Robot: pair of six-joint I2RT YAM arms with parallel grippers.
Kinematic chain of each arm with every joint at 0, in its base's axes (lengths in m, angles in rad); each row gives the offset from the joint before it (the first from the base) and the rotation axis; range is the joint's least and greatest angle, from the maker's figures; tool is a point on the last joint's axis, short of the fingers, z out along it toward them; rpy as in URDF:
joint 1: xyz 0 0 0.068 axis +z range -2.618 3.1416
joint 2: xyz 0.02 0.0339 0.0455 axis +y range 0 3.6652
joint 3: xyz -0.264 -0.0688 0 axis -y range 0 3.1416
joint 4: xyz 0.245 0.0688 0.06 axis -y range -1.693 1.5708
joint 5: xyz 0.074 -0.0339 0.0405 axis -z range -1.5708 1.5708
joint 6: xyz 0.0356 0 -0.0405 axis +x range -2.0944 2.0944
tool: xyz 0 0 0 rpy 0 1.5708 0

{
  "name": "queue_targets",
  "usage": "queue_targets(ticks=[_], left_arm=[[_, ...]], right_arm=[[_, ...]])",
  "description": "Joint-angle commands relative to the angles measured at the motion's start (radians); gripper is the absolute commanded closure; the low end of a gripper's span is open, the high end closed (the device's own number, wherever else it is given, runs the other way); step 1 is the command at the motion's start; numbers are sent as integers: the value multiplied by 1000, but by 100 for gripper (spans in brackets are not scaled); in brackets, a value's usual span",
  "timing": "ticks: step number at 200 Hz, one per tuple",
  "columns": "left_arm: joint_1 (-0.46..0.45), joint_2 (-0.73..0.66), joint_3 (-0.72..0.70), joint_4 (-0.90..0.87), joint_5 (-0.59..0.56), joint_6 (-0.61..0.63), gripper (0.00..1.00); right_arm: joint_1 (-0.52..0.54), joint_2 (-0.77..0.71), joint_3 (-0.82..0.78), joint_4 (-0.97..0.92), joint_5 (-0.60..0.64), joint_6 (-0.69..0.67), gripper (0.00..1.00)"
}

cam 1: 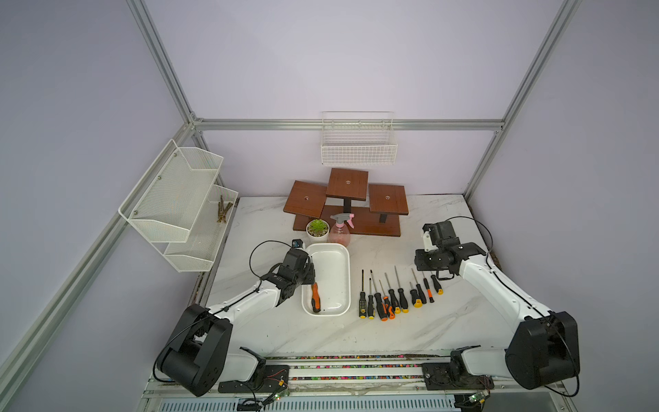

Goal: Take out the screwdriver from the storage box
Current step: Place the screwdriver at the center of the board, then pick up the screwdriver from the storage box.

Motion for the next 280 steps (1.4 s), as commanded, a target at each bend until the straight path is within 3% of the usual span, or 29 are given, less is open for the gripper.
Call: queue_targets(ticks=[1, 63, 131, 217, 280], left_arm=[[5, -33, 40, 39, 35, -41, 100], [5, -41, 31, 50, 51, -103, 100], [3, -58, 14, 59, 54, -147, 100], [4, -62, 6, 51, 46, -139, 100], [4, -70, 5, 41, 42, -127, 100]], right_arm=[[101, -33, -21, 52, -31, 121, 58], [454, -32, -65, 244, 11, 380, 57], [713, 120, 52, 368, 86, 493, 53], [776, 437, 226, 433, 45, 481, 52], [775, 518, 237, 439, 65, 479, 51]])
